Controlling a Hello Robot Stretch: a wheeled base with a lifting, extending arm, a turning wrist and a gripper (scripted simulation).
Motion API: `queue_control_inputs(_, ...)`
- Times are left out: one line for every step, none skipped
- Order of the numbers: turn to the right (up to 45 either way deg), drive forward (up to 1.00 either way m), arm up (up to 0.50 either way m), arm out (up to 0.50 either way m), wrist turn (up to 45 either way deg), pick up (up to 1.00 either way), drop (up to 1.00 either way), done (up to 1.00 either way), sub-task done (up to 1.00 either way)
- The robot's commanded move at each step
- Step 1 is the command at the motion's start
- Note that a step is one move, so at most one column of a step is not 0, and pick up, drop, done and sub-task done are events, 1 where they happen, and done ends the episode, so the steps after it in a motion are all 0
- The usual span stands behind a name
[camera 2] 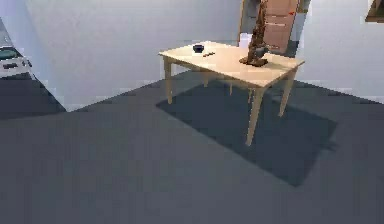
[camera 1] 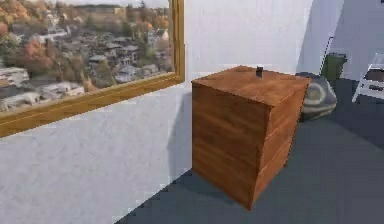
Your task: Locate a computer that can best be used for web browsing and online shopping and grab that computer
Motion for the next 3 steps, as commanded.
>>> queue_control_inputs(42.0,0.0,0.0,0.0,0.0,0.0,0.0,0.0,0.0)
queue_control_inputs(0.0,0.05,0.0,0.0,0.0,0.0,0.0,0.0,0.0)
queue_control_inputs(45.0,0.0,0.0,0.0,0.0,0.0,0.0,0.0,0.0)
